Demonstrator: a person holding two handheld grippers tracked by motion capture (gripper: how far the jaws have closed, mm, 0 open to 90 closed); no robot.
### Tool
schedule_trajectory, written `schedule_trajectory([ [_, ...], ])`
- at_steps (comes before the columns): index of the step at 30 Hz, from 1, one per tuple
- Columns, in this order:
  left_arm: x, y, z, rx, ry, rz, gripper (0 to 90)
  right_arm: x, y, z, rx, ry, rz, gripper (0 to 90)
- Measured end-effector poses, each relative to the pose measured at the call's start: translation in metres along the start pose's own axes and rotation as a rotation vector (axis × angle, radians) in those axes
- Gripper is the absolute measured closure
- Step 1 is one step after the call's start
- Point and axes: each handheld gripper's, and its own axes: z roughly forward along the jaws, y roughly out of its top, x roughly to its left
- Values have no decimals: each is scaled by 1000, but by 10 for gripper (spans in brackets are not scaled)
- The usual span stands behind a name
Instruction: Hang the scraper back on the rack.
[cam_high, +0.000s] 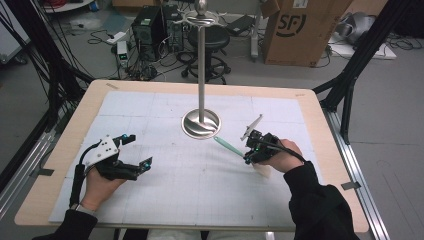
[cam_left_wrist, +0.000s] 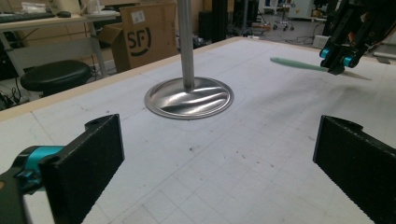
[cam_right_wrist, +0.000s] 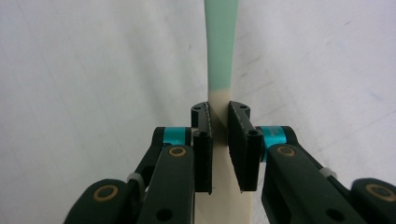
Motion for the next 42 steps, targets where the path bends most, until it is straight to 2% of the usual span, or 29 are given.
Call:
schedule_trajectory([
  [2,0,0,0,2,3,0,24,0,-3,-5,-59,-28,27,802],
  [6,0,0,1,4,1,0,24,-3,-7,-14,-192,-36,86,803],
  [8,0,0,0,5,2,1,24,-5,-9,-18,-249,-45,91,802],
  [9,0,0,0,5,2,1,24,-7,-10,-20,-279,-68,90,802],
  [10,-1,0,0,4,8,7,24,-9,-11,-25,-337,-123,98,802],
  [11,-1,0,0,6,7,11,24,-9,-11,-25,-337,-123,98,802],
  [12,-1,0,0,7,6,14,24,-10,-12,-27,-366,-128,110,802],
  [15,-2,-1,1,10,3,13,24,-16,-14,-36,-516,-130,131,802],
  [17,-1,-1,1,9,2,10,24,-18,-14,-40,-579,-138,122,801],
  [19,-1,0,1,9,3,12,24,-18,-13,-41,-606,-146,130,801],
  [21,-1,0,1,10,4,9,24,-19,-11,-40,-595,-200,160,801],
  [23,-1,-1,1,12,3,9,24,-22,-10,-39,-615,-204,174,801],
  [24,-1,-1,1,13,2,11,24,-25,-9,-39,-652,-186,192,802],
  [25,-1,-1,1,13,2,10,24,-25,-9,-39,-652,-186,192,802],
  [27,-1,-1,1,12,4,7,24,-27,-8,-40,-693,-168,203,802],
  [29,-1,-1,1,11,5,7,24,-31,-6,-46,-763,-133,231,802],
  [30,-1,-1,1,10,5,7,24,-31,-6,-46,-763,-133,231,802],
  [31,-1,-1,1,9,7,4,24,-31,-5,-48,-786,-121,238,802],
  [33,0,-1,1,11,6,3,24,-31,-1,-56,-851,-79,245,802],
  [35,0,-1,2,11,4,1,24,-31,6,-63,-870,-72,240,802],
  [37,0,-1,1,10,2,4,24,-30,12,-68,-874,-89,229,802],
  [42,1,-1,1,7,2,-7,24,-32,29,-78,-906,-66,210,802],
])
